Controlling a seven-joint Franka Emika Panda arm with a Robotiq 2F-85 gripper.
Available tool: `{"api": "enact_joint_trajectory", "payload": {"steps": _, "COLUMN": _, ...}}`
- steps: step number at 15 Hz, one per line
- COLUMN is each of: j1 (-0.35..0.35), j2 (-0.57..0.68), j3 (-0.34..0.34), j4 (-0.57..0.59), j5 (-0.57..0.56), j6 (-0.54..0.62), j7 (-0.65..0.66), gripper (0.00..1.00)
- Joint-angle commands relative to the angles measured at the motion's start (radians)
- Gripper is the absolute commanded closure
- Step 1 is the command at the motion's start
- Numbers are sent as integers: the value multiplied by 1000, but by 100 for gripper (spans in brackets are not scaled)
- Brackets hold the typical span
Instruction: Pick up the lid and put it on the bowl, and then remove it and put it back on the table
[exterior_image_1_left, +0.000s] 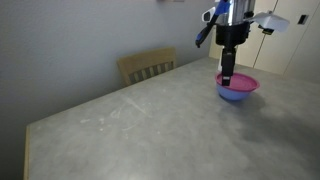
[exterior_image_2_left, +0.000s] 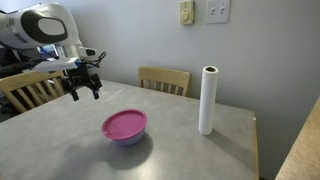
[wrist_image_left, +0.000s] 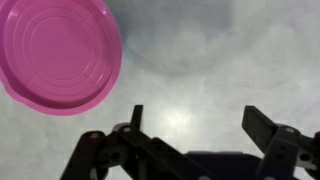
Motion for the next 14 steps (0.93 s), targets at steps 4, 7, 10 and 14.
{"api": "enact_joint_trajectory", "payload": {"steps": 4, "j1": -51, "j2": -122, "j3": 4, "j4": -52, "j5": 122, "j6": -83, "j7": -180, "gripper": 0}}
{"api": "enact_joint_trajectory", "payload": {"steps": 7, "j1": -42, "j2": -94, "j3": 1, "j4": -21, "j5": 99, "j6": -77, "j7": -149, "gripper": 0}}
{"api": "enact_joint_trajectory", "payload": {"steps": 10, "j1": -41, "j2": -103, "j3": 1, "j4": -29, "j5": 99, "j6": -77, "j7": -149, "gripper": 0}}
{"api": "enact_joint_trajectory", "payload": {"steps": 14, "j1": -41, "j2": -103, "j3": 1, "j4": -31, "j5": 99, "j6": -77, "j7": -149, "gripper": 0}}
